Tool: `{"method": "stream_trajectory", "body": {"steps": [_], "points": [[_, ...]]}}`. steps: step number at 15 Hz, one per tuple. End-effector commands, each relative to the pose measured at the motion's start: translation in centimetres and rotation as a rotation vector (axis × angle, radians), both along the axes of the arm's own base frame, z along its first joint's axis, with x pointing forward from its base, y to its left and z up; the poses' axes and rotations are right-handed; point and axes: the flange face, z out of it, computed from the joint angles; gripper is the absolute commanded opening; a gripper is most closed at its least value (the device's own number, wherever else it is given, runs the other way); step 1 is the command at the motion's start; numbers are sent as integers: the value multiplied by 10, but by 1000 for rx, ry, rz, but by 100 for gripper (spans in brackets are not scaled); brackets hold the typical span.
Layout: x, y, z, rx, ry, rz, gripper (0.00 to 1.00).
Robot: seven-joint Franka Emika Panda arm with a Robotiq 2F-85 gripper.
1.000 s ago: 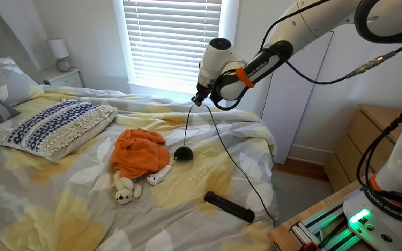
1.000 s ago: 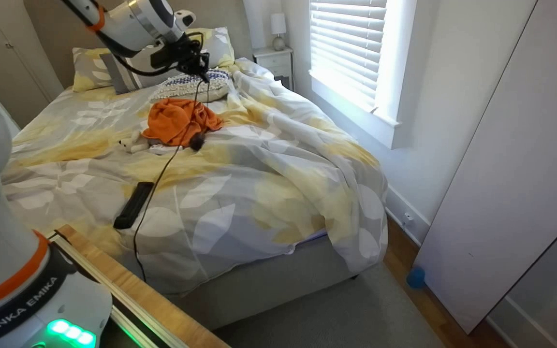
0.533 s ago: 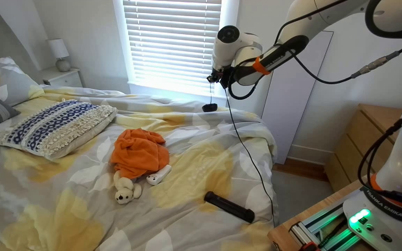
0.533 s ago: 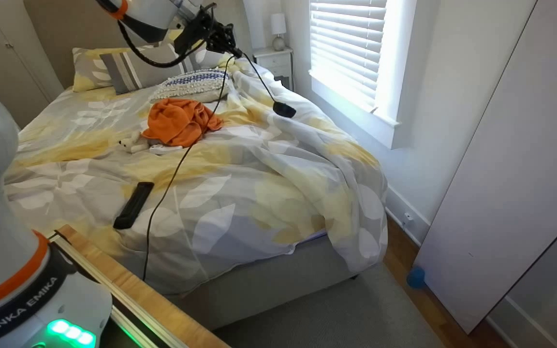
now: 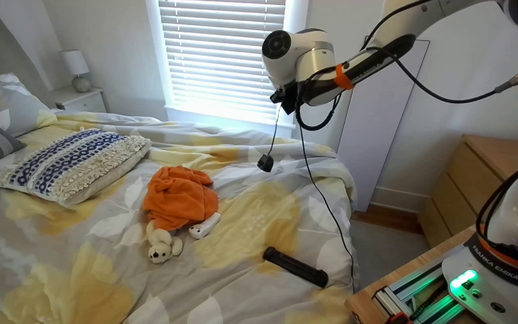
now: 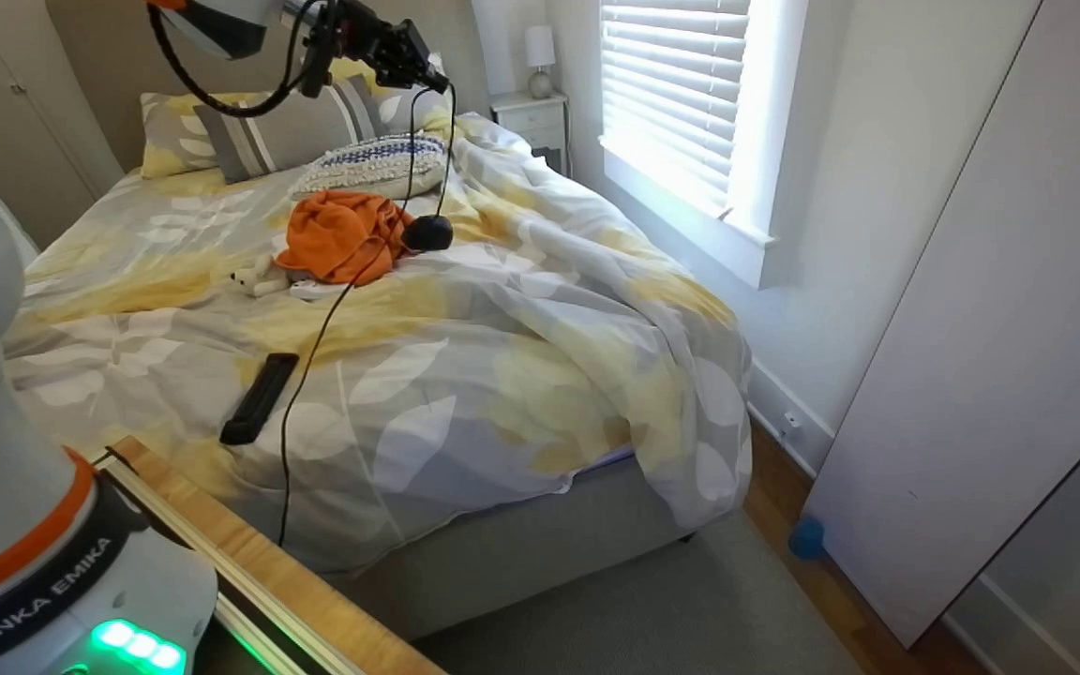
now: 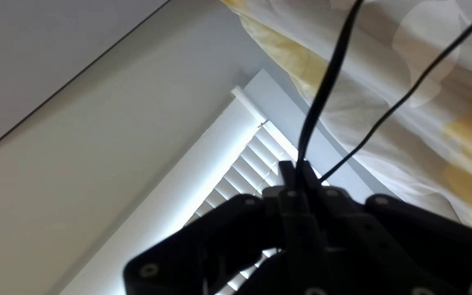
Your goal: Move the black clock cable to the right side of the bed, pick up the digital clock and place it on the left side of the bed
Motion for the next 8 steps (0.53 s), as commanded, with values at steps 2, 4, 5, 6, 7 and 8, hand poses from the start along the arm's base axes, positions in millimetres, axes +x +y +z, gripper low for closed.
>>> {"method": "stream_trajectory", "body": {"steps": [2,4,5,6,7,8], "points": [[-20,-9,0,-17,8,-89,1],[-25,-19,-5,-20,30,-126,1],[-26,-26,-8,-21,46,-144,1],[-26,-34,-12,-22,57,-162,1],[-27,-42,-15,-24,67,-179,1],[-28,-50,-17,-21,73,-195,1]]}}
